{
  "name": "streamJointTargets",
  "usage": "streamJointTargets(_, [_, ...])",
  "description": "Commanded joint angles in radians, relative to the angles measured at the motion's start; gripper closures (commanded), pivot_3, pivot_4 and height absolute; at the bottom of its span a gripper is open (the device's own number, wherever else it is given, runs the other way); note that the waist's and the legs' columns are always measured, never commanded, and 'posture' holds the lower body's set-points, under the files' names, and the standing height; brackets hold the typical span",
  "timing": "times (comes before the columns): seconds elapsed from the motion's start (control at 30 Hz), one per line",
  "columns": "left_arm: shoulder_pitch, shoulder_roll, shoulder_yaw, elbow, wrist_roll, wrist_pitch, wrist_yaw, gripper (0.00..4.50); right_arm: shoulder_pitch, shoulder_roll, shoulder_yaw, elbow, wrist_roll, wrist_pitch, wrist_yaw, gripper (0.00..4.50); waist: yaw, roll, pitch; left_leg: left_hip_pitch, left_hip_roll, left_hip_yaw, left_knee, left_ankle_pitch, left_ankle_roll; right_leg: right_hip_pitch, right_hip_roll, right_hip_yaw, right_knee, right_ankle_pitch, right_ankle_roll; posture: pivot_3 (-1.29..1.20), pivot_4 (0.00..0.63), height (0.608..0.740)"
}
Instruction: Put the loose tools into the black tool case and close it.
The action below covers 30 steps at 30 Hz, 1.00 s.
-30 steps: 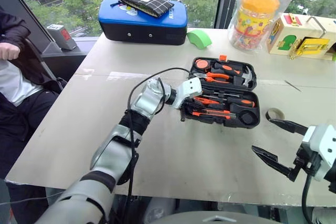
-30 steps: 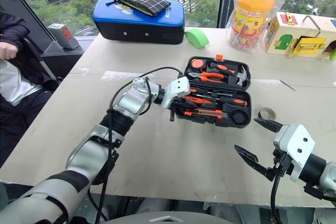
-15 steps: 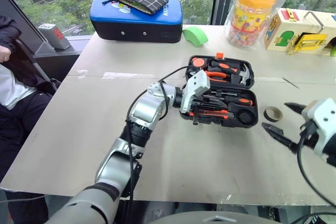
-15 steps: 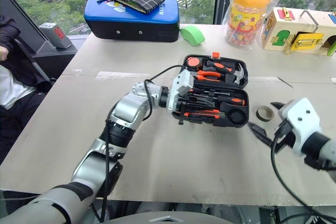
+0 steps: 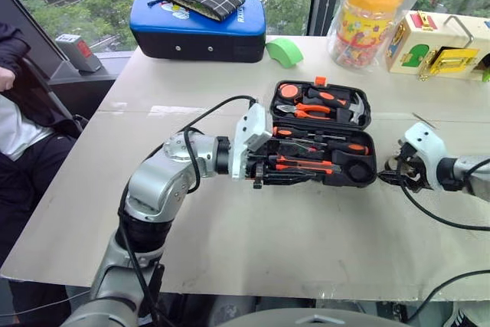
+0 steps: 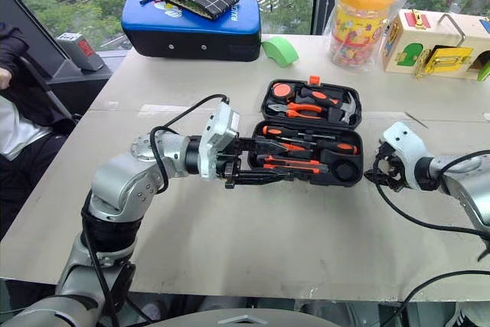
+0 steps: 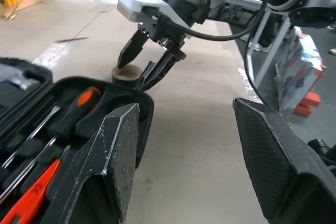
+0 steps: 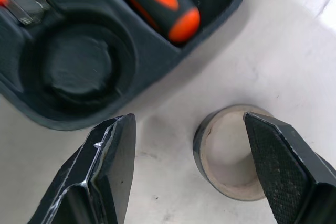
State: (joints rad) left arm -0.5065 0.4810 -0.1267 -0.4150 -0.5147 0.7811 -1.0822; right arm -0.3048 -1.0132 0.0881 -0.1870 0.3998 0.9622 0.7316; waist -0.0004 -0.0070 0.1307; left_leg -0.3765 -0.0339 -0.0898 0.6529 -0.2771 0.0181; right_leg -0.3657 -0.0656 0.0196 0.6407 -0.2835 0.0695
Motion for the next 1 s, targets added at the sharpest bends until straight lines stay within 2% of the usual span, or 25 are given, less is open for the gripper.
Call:
streamJointTargets(0.03, [0.003,0.012,0.022,-0.05,-0.027,-0.009,0.04,1.56,-0.039,-0.021,0.026,0.033,-0.029,0.0,0.046,2.47,0.001,0.0,0.0,0.0,0.0,0.0,0.0,0.0,0.0,-0.001,0.0,0.0,0.0,0.0,0.0,0.0,0.15,0.74])
streamJointTargets(0.07, [0.004,0.015,0.021,-0.052,-0.03,-0.01,0.046,1.56,-0.044,-0.021,0.032,0.038,-0.036,-0.003,0.052,2.72,0.001,0.0,0.0,-0.001,0.0,0.0,0.0,0.0,0.0,-0.002,0.0,0.0,0.0,0.0,0.0,0.0,0.15,0.74])
streamJointTargets(0.1, [0.007,0.017,0.025,-0.053,-0.035,-0.009,0.055,1.56,-0.05,-0.02,0.037,0.045,-0.045,-0.01,0.059,3.32,0.0,0.0,0.0,-0.001,0.0,0.001,0.0,0.0,0.0,-0.002,0.0,0.0,0.0,0.0,0.0,0.0,0.15,0.74])
streamJointTargets(0.13, [0.01,0.019,0.026,-0.053,-0.041,-0.008,0.062,1.56,-0.054,-0.02,0.04,0.048,-0.05,-0.013,0.065,3.61,-0.001,0.0,0.0,-0.001,0.0,0.001,0.0,0.0,0.0,-0.002,0.0,0.0,0.0,0.0,0.0,0.0,0.15,0.74])
streamJointTargets(0.17, [0.014,0.023,0.026,-0.052,-0.044,-0.009,0.068,1.56,-0.059,-0.02,0.041,0.052,-0.056,-0.017,0.069,4.24,-0.001,0.0,0.0,-0.001,0.0,0.001,0.0,0.0,0.0,-0.002,0.0,0.0,0.0,0.0,0.0,0.0,0.15,0.74])
streamJointTargets(0.2, [0.021,0.029,0.024,-0.049,-0.043,-0.018,0.07,1.56,-0.062,-0.022,0.038,0.053,-0.06,-0.019,0.074,4.44,-0.001,0.0,0.0,-0.001,0.0,0.001,0.0,0.0,0.0,-0.002,0.0,0.0,0.0,0.0,0.0,0.0,0.15,0.74])
streamJointTargets(0.33, [0.053,0.056,0.037,-0.036,-0.053,-0.053,0.06,1.56,-0.044,-0.066,-0.029,-0.028,-0.019,0.002,0.128,4.44,0.0,0.001,0.0,-0.002,0.0,0.001,0.0,0.0,0.0,-0.003,0.0,0.001,0.001,0.0,0.0,0.0,0.15,0.74])
streamJointTargets(0.5, [0.167,0.153,0.124,-0.053,-0.121,-0.074,-0.009,1.56,-0.101,-0.133,-0.109,-0.292,0.157,0.185,0.205,4.44,-0.013,0.004,0.002,-0.002,0.002,0.001,-0.003,0.0,0.0,-0.005,-0.004,0.002,0.001,0.0,0.0,0.0,0.15,0.74])
streamJointTargets(0.6, [0.228,0.203,0.144,-0.069,-0.118,-0.109,-0.03,1.56,-0.17,-0.1,-0.052,-0.352,0.17,0.23,0.169,4.44,-0.014,0.003,0.002,-0.002,0.003,0.0,-0.003,-0.002,0.003,-0.005,-0.002,0.002,0.0,0.001,-0.001,0.0,0.15,0.74])
streamJointTargets(0.77, [0.279,0.217,0.163,-0.113,-0.142,-0.108,0.009,1.56,-0.23,-0.044,0.075,-0.346,0.109,0.177,0.141,4.44,0.002,0.002,0.002,-0.003,0.0,0.0,-0.002,-0.002,0.003,-0.005,-0.006,0.002,0.0,0.001,-0.001,0.0,0.15,0.74])
streamJointTargets(1.0, [0.314,0.214,0.17,-0.169,-0.169,-0.095,0.077,1.56,-0.238,-0.061,0.183,-0.287,0.03,0.121,0.167,4.44,0.013,0.002,0.002,-0.003,0.0,0.0,-0.002,0.0,0.0,-0.005,-0.006,0.003,-0.001,0.001,-0.001,0.0,0.15,0.74])
